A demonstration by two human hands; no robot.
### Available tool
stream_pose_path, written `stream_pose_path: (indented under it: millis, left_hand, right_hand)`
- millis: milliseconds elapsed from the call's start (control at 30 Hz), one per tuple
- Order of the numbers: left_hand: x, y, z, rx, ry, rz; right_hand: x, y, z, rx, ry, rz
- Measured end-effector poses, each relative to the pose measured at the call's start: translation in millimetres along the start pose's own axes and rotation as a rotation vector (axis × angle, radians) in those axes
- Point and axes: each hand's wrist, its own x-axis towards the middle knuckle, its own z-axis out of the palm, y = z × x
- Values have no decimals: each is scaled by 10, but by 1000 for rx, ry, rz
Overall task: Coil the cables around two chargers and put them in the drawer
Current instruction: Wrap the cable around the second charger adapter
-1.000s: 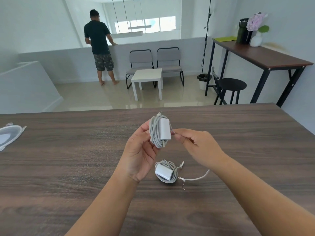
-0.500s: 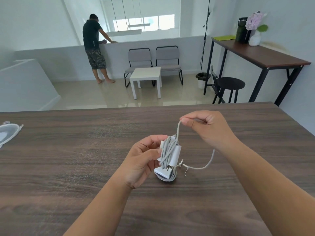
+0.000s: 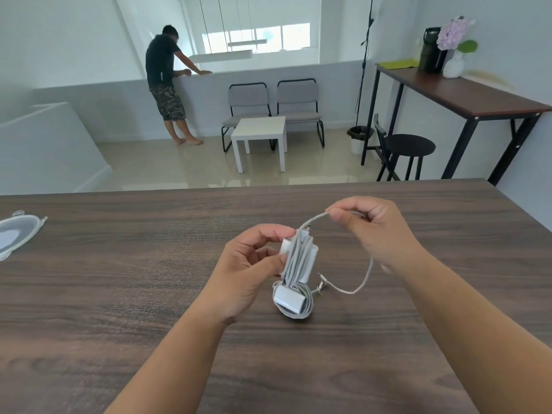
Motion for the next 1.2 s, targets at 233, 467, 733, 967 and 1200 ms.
stream_pose_path:
  millis: [233, 467, 733, 967, 1200]
  left_hand:
    - [10, -64, 52, -16, 53, -1]
    - [26, -36, 149, -118, 118, 34]
    - [62, -72, 276, -201, 393, 55]
    - [89, -129, 238, -47, 437, 71]
    - [51, -179, 138, 528, 352, 144]
  right_hand:
    - [5, -18, -83, 24, 7, 12]
    - [-89, 132, 190, -22, -83, 87]
    - [-342, 182, 430, -330, -96, -5]
    - [-356, -75, 359, -803, -244, -204]
    - [-282, -429, 219, -1020, -484, -269]
